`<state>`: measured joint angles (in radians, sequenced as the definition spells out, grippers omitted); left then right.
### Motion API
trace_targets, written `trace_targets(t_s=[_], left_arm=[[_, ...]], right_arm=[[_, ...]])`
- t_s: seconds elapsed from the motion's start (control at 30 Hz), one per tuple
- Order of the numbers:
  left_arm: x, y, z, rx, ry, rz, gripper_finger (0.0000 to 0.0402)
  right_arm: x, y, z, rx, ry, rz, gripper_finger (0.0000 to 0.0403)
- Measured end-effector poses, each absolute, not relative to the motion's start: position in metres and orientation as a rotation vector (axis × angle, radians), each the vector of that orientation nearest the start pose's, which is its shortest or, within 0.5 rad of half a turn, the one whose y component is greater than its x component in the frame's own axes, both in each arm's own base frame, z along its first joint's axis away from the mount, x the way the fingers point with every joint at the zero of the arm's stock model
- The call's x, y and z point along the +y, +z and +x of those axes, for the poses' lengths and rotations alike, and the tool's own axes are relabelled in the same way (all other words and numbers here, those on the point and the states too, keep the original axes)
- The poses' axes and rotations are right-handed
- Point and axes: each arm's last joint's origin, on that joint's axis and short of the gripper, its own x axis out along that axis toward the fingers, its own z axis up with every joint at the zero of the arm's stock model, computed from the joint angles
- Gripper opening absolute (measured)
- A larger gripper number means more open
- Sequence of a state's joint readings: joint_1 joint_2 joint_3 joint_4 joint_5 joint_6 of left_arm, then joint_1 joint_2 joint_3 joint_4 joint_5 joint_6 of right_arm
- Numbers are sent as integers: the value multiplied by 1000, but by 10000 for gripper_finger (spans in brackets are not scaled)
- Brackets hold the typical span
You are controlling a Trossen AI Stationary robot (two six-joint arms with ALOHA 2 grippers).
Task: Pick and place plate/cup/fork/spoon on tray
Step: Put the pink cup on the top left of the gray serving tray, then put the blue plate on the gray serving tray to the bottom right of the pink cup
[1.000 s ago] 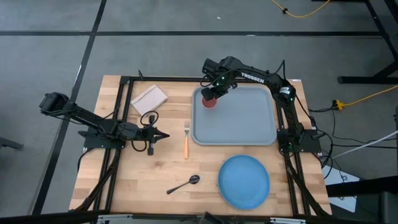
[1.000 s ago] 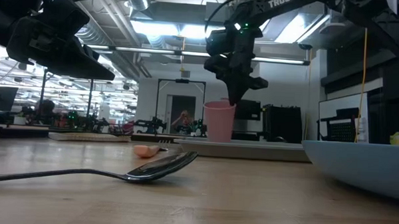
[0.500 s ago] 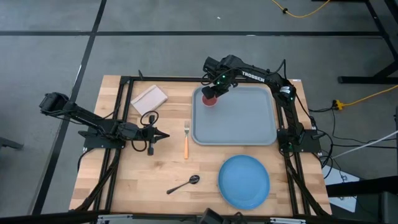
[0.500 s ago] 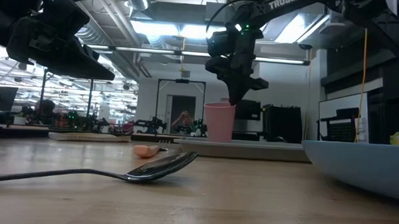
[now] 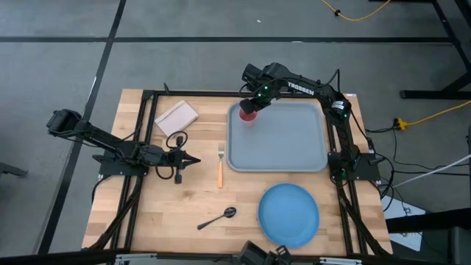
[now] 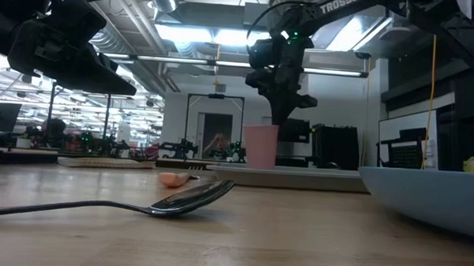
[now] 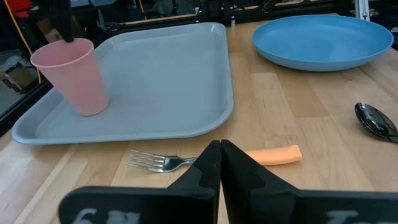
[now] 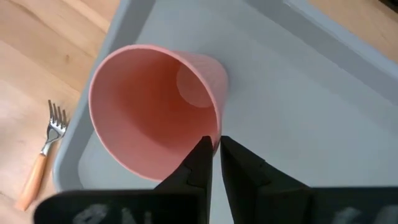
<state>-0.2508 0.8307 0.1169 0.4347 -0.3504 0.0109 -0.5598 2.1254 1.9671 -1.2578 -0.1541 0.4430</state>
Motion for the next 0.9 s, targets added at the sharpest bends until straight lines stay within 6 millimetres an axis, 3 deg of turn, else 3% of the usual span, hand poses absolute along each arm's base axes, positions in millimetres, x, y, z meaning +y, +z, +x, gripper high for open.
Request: trace_targets(t_s=[0.9], left_arm=[[-30,157,155,268,97,94,0]], right_arm=[[-227,255,369,1185,-631,796,37]])
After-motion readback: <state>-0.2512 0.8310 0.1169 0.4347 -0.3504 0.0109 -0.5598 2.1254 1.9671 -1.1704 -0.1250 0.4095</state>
